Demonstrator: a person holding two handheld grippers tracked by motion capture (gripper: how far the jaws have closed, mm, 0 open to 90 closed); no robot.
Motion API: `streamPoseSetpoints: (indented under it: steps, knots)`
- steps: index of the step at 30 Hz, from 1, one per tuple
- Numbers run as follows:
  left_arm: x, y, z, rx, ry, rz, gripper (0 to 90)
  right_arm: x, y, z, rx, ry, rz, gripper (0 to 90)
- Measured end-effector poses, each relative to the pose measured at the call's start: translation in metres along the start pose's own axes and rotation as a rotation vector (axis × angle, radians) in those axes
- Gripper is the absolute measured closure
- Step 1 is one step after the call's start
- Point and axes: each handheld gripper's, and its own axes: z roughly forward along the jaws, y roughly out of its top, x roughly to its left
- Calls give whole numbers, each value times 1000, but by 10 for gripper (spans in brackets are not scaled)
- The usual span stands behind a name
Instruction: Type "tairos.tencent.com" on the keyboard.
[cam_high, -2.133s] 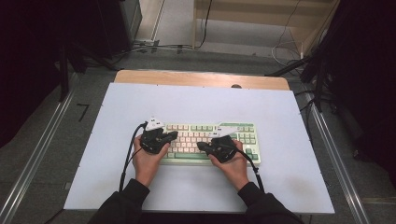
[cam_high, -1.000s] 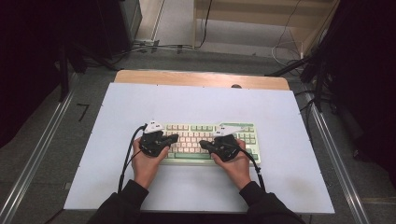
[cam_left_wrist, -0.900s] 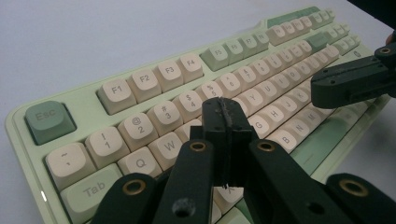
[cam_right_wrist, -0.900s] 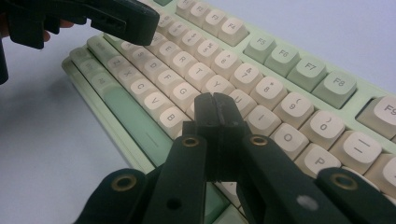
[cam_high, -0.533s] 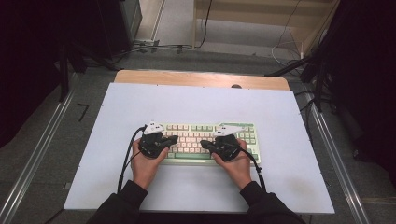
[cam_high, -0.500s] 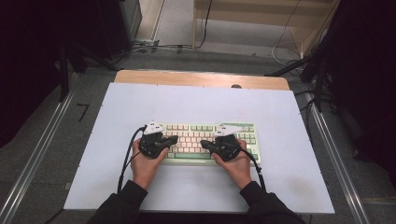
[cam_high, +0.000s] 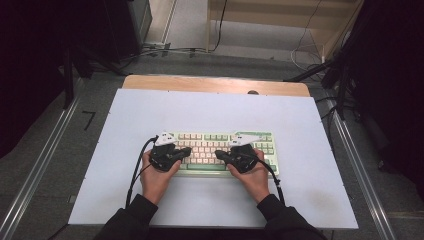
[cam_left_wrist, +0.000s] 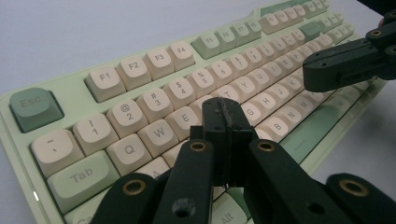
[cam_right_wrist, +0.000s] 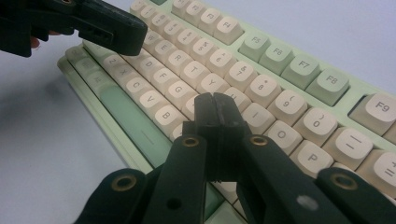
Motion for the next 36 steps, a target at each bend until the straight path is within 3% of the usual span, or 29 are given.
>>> streamPoseSetpoints:
  steps: [36]
  knots:
    - [-9, -3, 9, 53, -42, 23, 900, 0, 0, -1, -2, -2, 4, 878]
